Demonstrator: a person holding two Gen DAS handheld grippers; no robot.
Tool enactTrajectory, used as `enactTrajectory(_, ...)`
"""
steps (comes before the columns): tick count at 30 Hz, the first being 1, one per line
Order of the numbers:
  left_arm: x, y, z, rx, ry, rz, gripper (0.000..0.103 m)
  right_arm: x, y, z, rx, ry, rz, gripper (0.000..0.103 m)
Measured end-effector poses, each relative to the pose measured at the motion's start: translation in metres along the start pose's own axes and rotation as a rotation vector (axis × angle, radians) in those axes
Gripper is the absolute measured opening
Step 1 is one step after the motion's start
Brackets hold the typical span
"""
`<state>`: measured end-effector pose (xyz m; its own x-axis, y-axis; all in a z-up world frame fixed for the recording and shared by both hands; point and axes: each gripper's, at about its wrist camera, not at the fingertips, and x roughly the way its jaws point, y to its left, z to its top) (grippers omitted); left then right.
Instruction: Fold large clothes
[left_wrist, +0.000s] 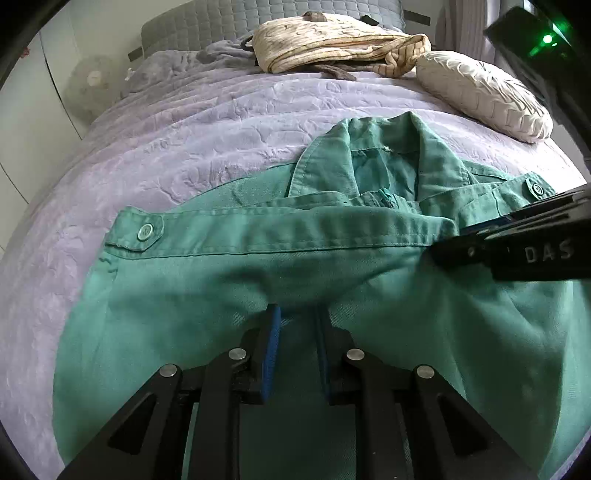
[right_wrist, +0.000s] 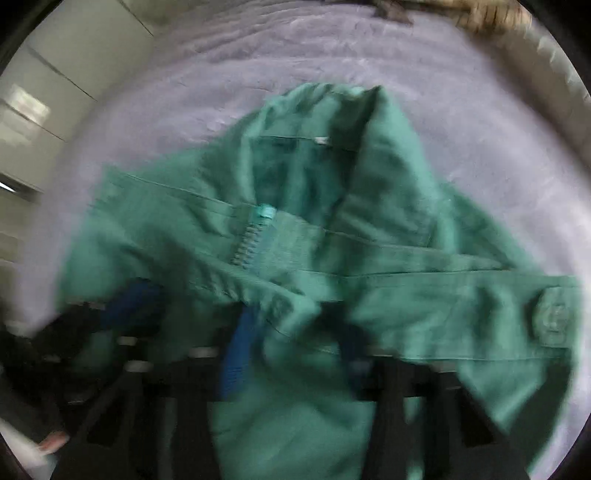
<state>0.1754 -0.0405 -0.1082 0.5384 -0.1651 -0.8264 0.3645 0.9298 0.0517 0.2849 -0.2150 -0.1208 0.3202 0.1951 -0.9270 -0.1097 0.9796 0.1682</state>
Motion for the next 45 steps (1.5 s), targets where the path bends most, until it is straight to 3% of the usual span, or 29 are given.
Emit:
enactTrajectory(1,-0.001,0.001,0.000,-0.006,-0.003,0.002,0.020,-0.004,0.004,-0.002,0.004,-0.035,0.007,0.008)
enactTrajectory(3,-0.005,0.003,-0.001,-0.024,-0.012,0.001,0.021,-0.025,0.013,-0.006,0.011,-0.154,0.010,0.007)
enactTrajectory(6,-0.007,0.007,-0.003,-0.039,-0.045,0.009,0.021,-0.073,0.024,-0.026,0.001,-0.414,0.063,0.007)
enactTrajectory(7,-0.003,0.007,-0.004,-0.035,-0.027,0.012,0.021,-0.081,0.030,-0.033,-0.013,-0.474,0.001,0.007)
enactTrajectory(8,0.000,0.007,-0.004,-0.031,-0.015,0.012,0.021,-0.081,0.030,-0.036,-0.017,-0.487,-0.059,0.011)
enactTrajectory(9,0.000,0.008,-0.004,-0.028,-0.014,0.009,0.021,-0.076,0.026,-0.035,-0.014,-0.460,-0.122,0.025)
enactTrajectory(10,-0.001,0.010,-0.002,-0.029,-0.009,0.006,0.021,-0.064,0.017,-0.030,0.014,-0.379,-0.180,0.036)
enactTrajectory(12,-0.007,0.015,0.002,-0.034,-0.001,0.011,0.021,-0.059,-0.015,-0.031,0.141,-0.299,-0.143,0.036)
enactTrajectory(13,-0.010,0.020,0.005,-0.040,-0.009,0.019,0.021,-0.069,-0.035,-0.039,0.215,-0.317,-0.099,0.036)
enactTrajectory(15,-0.016,0.034,0.012,-0.048,-0.040,0.042,0.021,-0.092,-0.061,-0.051,0.305,-0.376,-0.111,0.039)
enactTrajectory(18,-0.009,0.063,0.024,-0.070,-0.035,0.102,0.021,-0.111,-0.090,-0.059,0.329,-0.399,-0.210,0.077)
enactTrajectory(21,0.007,0.092,0.033,-0.119,0.006,0.159,0.021,-0.100,-0.112,-0.054,0.305,-0.298,-0.294,0.077)
enactTrajectory(22,0.012,0.099,0.034,-0.134,0.017,0.182,0.021,-0.089,-0.117,-0.051,0.301,-0.247,-0.318,0.072)
enactTrajectory(23,0.018,0.106,0.034,-0.151,0.032,0.207,0.021,-0.079,-0.123,-0.052,0.308,-0.203,-0.333,0.061)
enactTrajectory(24,0.024,0.114,0.032,-0.170,0.051,0.221,0.021,-0.079,-0.129,-0.057,0.319,-0.173,-0.302,0.009)
enactTrajectory(25,0.027,0.118,0.029,-0.181,0.058,0.214,0.021,-0.077,-0.133,-0.062,0.342,-0.154,-0.251,0.004)
enactTrajectory(29,0.034,0.113,0.022,-0.119,0.052,0.235,0.021,-0.115,-0.131,-0.075,0.334,-0.376,-0.278,0.005)
enactTrajectory(30,0.037,0.111,0.020,-0.106,0.052,0.244,0.021,-0.112,-0.140,-0.076,0.357,-0.369,-0.266,0.007)
enactTrajectory(33,0.036,0.111,0.021,-0.100,0.058,0.246,0.021,-0.078,-0.181,-0.085,0.490,-0.238,-0.174,0.014)
enactTrajectory(35,0.031,0.116,0.023,-0.104,0.072,0.231,0.021,-0.083,-0.200,-0.099,0.616,-0.269,-0.071,0.015)
enactTrajectory(38,0.021,0.125,0.030,-0.107,0.084,0.224,0.021,-0.107,-0.213,-0.117,0.725,-0.289,-0.096,0.028)
enactTrajectory(41,-0.003,0.131,0.027,-0.110,0.091,0.151,0.021,-0.137,-0.204,-0.133,0.693,-0.331,-0.139,0.031)
enactTrajectory(45,-0.032,0.120,0.007,-0.078,0.129,0.033,0.021,-0.149,-0.155,-0.134,0.554,-0.349,-0.014,0.031)
